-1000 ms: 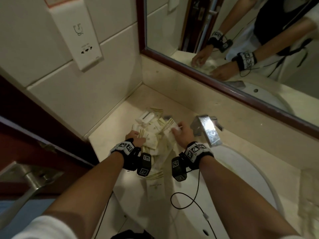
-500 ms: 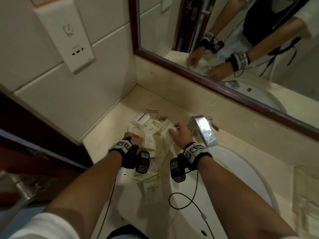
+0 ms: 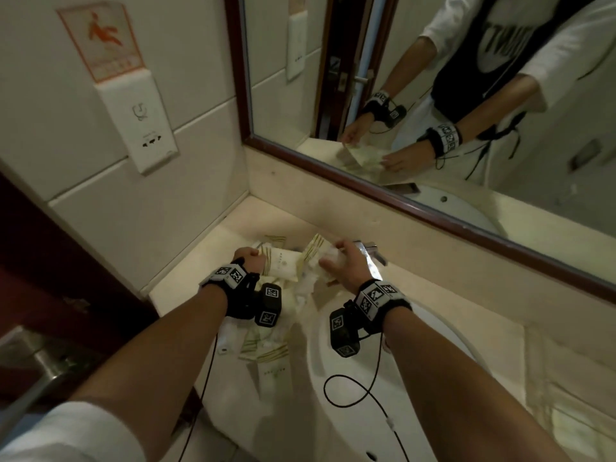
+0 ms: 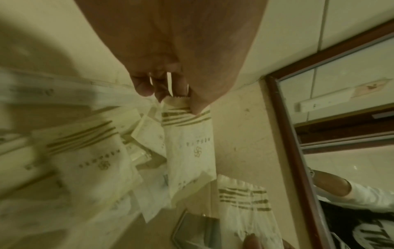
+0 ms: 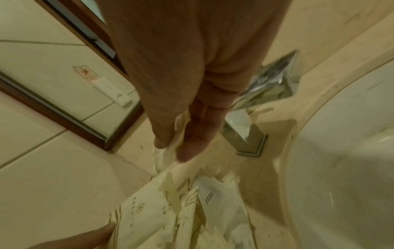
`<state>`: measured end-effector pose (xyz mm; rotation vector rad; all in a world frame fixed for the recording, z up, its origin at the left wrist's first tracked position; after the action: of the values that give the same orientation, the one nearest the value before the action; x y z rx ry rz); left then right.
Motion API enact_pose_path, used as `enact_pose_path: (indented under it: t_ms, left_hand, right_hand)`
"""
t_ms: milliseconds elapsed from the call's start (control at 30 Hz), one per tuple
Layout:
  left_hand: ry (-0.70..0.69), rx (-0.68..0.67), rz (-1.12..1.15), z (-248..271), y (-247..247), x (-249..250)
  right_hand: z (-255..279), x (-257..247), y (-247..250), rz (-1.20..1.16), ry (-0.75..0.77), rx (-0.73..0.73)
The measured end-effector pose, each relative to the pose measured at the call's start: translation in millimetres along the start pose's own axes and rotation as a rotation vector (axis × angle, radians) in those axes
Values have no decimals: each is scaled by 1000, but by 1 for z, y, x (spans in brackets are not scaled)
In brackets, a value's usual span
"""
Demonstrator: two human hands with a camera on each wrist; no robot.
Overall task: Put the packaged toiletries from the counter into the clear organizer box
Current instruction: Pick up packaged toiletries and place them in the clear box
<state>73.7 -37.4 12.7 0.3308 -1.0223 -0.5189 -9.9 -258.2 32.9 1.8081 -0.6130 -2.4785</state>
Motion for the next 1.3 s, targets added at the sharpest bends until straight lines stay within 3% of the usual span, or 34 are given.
enact_pose_path:
  t_ms: [267,667,1100,1300]
  left_hand:
    - [-174,-79,-160,56,-61,55]
    - [-305,-245,-214,160,-223,118]
    - [-270,-403,-61,264,-369,131]
    - [-306,-435,-139,296,-413,131]
  right_hand:
    - [46,12,104,72,98,281]
    - [152,89,284,61,23,516]
    - [264,197,402,-136,-142,635]
    - [304,259,437,-76,-402,742]
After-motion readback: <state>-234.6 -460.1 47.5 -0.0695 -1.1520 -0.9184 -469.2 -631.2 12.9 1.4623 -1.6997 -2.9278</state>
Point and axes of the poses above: each hand's wrist, its own z-axis away from the middle knuckle, its own y-axis out of the back of the hand, x = y × z, the point moved 5 cm from there along -z, towards the middle knuckle, and after that the axes turned 1 degree about -z, right-handed, at the moved point
